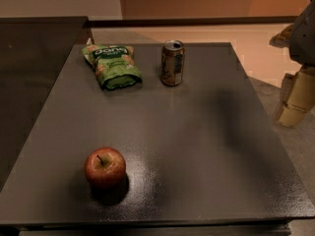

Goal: Pick orange can

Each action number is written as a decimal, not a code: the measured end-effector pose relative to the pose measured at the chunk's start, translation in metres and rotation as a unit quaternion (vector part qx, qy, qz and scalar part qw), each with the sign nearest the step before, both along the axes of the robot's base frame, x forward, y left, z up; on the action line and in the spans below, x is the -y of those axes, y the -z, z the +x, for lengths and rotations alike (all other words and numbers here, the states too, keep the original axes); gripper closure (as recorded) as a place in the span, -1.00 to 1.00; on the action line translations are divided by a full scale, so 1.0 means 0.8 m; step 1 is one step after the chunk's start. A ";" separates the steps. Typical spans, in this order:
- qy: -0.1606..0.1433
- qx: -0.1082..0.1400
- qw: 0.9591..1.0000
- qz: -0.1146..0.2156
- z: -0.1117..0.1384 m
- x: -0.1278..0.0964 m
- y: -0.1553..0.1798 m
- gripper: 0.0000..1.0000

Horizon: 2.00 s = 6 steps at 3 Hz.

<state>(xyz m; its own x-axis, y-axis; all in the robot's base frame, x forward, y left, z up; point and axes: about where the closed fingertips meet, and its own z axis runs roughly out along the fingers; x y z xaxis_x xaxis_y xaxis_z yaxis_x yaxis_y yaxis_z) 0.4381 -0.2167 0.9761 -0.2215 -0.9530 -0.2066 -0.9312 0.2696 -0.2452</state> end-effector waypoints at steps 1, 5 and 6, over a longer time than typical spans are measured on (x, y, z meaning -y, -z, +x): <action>0.000 0.001 1.000 0.000 0.000 0.000 -0.001 -1.00; 0.009 0.033 0.990 0.136 0.145 -0.048 0.048 -1.00; 0.001 0.036 0.981 0.188 0.183 -0.083 0.057 -1.00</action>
Offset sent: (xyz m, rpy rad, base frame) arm 0.0468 0.0105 -0.0217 0.0761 -0.0326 -0.0027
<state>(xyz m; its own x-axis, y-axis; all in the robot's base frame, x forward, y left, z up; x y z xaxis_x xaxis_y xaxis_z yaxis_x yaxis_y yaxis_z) 0.5848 -0.1500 0.9309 -0.1964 -0.8054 -0.5593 -0.9144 0.3563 -0.1920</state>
